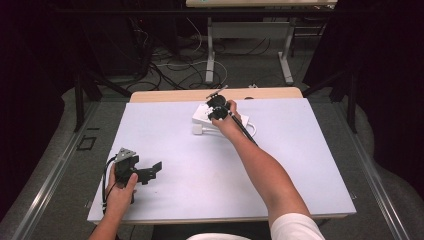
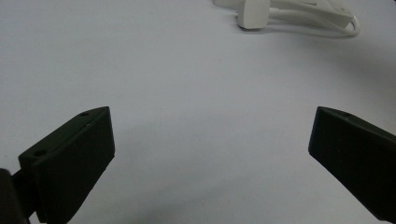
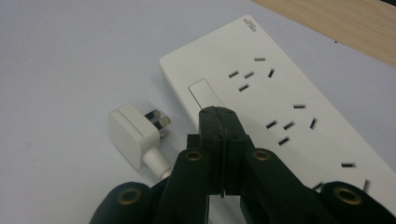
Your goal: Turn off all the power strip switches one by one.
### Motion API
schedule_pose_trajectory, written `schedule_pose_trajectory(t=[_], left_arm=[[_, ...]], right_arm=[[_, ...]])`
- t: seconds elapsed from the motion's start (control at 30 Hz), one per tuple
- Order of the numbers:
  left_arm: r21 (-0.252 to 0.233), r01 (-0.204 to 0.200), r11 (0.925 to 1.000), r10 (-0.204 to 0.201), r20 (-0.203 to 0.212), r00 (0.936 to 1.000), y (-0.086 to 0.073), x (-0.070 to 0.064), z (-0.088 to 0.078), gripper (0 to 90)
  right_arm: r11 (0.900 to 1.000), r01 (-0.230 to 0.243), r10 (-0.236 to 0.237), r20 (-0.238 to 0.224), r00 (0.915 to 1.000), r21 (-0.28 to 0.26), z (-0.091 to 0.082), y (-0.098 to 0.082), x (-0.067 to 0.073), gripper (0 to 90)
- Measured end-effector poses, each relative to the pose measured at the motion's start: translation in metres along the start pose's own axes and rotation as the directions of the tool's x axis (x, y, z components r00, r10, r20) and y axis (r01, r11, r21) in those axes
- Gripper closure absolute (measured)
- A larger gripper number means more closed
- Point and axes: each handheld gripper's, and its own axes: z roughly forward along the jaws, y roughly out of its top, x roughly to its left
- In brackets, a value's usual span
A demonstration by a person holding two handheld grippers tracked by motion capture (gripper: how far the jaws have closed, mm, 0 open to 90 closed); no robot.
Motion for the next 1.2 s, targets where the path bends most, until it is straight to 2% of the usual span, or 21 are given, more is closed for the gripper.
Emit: schedule_pose_trajectory(t=[0.03,0.07,0.13,0.17,0.2,0.23,0.27,0.3,0.33,0.53,0.57,0.6,0.77,0.8,0.9,0.93,1.0,1.03,1.1,1.2], left_arm=[[-0.001,-0.001,1.0,0.001,0.0,1.0,0.0,0.0,0.0,0.5],[-0.004,0.0,1.0,0.0,-0.001,1.0,0.0,0.0,0.0,0.5],[-0.001,-0.002,1.0,0.002,-0.003,1.0,0.0,-0.001,0.0,0.5],[0.0,-0.005,1.0,0.005,-0.002,1.0,0.0,-0.001,0.001,0.6],[0.0,-0.007,1.0,0.007,-0.001,1.0,0.0,-0.001,0.001,0.6],[0.005,-0.01,0.9999,0.01,-0.003,0.9999,0.0,-0.002,0.001,0.5],[-0.012,0.003,0.9999,-0.003,-0.003,1.0,0.0,-0.003,0.002,0.5],[-0.009,0.001,1.0,-0.001,-0.004,1.0,0.0,-0.003,0.002,0.5],[-0.011,0.001,0.9999,-0.002,-0.003,1.0,0.0,-0.003,0.002,0.5],[0.004,-0.003,1.0,0.003,-0.001,1.0,0.0,-0.004,0.003,0.5],[0.006,-0.005,1.0,0.005,0.0,1.0,0.001,-0.004,0.003,0.5],[0.002,-0.004,1.0,0.004,-0.001,1.0,0.0,-0.004,0.003,0.5],[0.0,-0.002,1.0,0.002,-0.005,1.0,0.0,-0.004,0.005,0.5],[0.0,-0.003,1.0,0.003,-0.005,1.0,0.0,-0.004,0.005,0.5],[-0.001,-0.003,1.0,0.003,-0.005,1.0,0.0,-0.005,0.005,0.6],[-0.002,-0.003,1.0,0.003,-0.004,1.0,0.0,-0.005,0.004,0.5],[-0.001,-0.004,1.0,0.004,-0.005,1.0,0.0,-0.005,0.004,0.5],[0.008,-0.006,0.9999,0.007,-0.002,1.0,0.001,-0.005,0.004,0.6],[0.009,-0.007,0.9999,0.007,-0.003,1.0,0.001,-0.005,0.004,0.5],[0.011,-0.016,0.9998,0.016,-0.007,0.9999,0.001,-0.004,0.004,0.6]], right_arm=[[1.0,-0.01,0.01,0.006,0.9999,0.017,-0.004,-0.002,0.0,89.7],[0.999,0.011,-0.011,0.011,0.9999,0.035,-0.008,-0.004,-0.001,88.8],[1.0,0.001,-0.001,-0.001,1.0,0.01,-0.013,-0.009,-0.002,86.2],[1.0,-0.006,0.007,-0.004,1.0,0.029,-0.018,-0.011,-0.003,84.7],[1.0,-0.02,0.02,-0.002,0.9998,0.023,-0.021,-0.014,-0.003,83.0],[1.0,-0.005,0.005,0.002,1.0,0.026,-0.024,-0.016,-0.005,81.6],[1.0,-0.009,0.009,0.007,0.9999,0.022,-0.028,-0.018,-0.005,79.8],[1.0,-0.016,0.016,0.006,0.9999,0.027,-0.032,-0.021,-0.006,78.4],[1.0,-0.004,0.004,0.001,1.0,0.008,-0.035,-0.023,-0.007,77.4],[1.0,0.001,-0.001,-0.015,0.9999,-0.006,-0.055,-0.039,-0.01,68.7],[1.0,0.0,0.0,-0.029,0.9996,-0.028,-0.057,-0.043,-0.011,67.0],[1.0,0.008,-0.009,-0.027,0.9996,-0.011,-0.061,-0.045,-0.011,65.5],[0.999,0.013,-0.014,-0.015,0.9998,-0.034,-0.072,-0.061,-0.014,55.1],[1.0,0.019,-0.019,-0.01,0.9998,-0.023,-0.075,-0.063,-0.015,53.1],[0.999,0.01,-0.01,-0.003,0.9999,-0.041,-0.081,-0.072,-0.017,46.4],[0.998,0.006,-0.006,-0.006,1.0,-0.062,-0.082,-0.075,-0.017,44.1],[0.999,0.012,-0.012,0.01,0.9999,-0.045,-0.087,-0.08,-0.018,40.5],[0.998,0.007,-0.007,0.007,1.0,-0.064,-0.089,-0.083,-0.018,39.2],[0.998,0.016,-0.014,0.028,0.9995,-0.056,-0.096,-0.089,-0.019,36.8],[0.996,0.029,-0.025,0.044,0.9987,-0.086,-0.106,-0.1,-0.02,34.0]])
